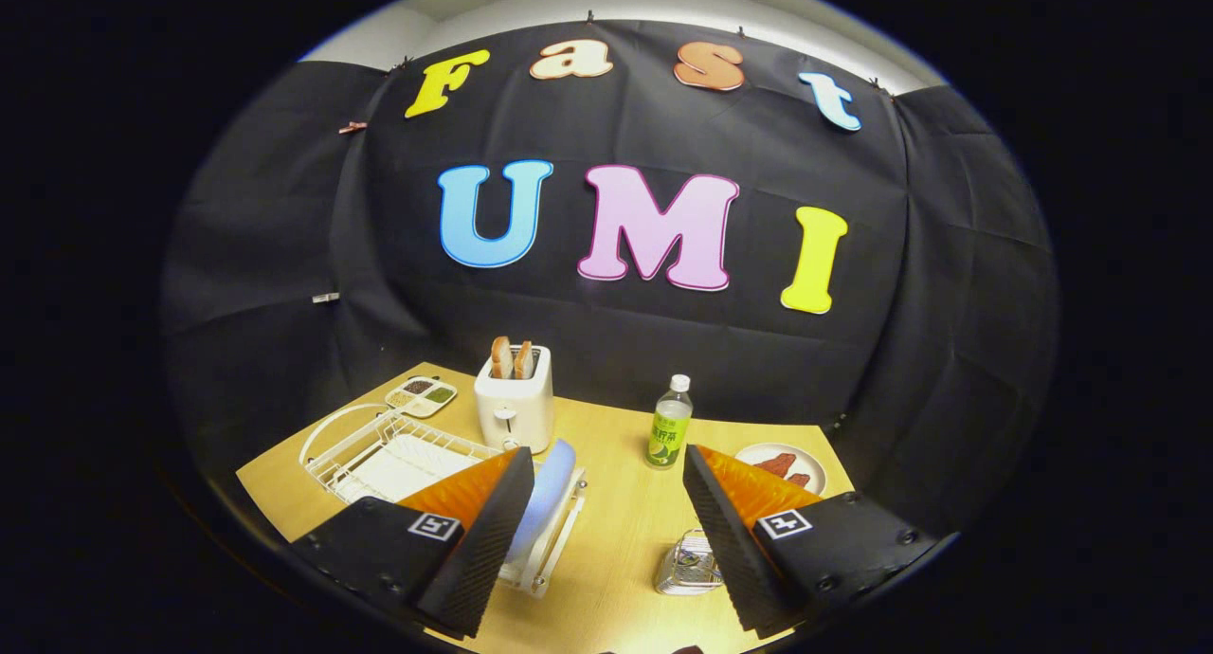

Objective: Take the plate from the dish rack, then take the spoon from the basket and place it into the plate.

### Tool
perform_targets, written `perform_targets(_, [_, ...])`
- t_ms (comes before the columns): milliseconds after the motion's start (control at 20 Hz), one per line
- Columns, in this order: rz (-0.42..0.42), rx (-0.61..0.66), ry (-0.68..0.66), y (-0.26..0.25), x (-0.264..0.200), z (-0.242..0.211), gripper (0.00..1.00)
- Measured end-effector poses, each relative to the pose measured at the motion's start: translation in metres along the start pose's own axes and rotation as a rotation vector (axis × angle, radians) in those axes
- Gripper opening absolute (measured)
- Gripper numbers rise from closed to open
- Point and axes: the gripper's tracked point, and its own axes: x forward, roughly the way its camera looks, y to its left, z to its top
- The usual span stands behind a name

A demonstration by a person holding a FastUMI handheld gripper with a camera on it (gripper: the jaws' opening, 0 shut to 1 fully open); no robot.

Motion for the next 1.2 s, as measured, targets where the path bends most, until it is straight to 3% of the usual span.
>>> perform_targets(300, [0.035, -0.049, 0.147, 0.034, 0.048, -0.03, 0.98])
perform_targets(450, [0.001, -0.056, 0.297, 0.039, 0.066, -0.062, 0.97])
perform_targets(650, [-0.046, 0.039, 0.481, 0.043, 0.086, -0.101, 0.94])
perform_targets(950, [-0.061, 0.123, 0.593, 0.05, 0.108, -0.128, 0.65])
perform_targets(1100, [-0.074, 0.131, 0.619, 0.055, 0.112, -0.132, 0.42])
perform_targets(1200, [-0.095, 0.136, 0.623, 0.055, 0.115, -0.133, 0.39])
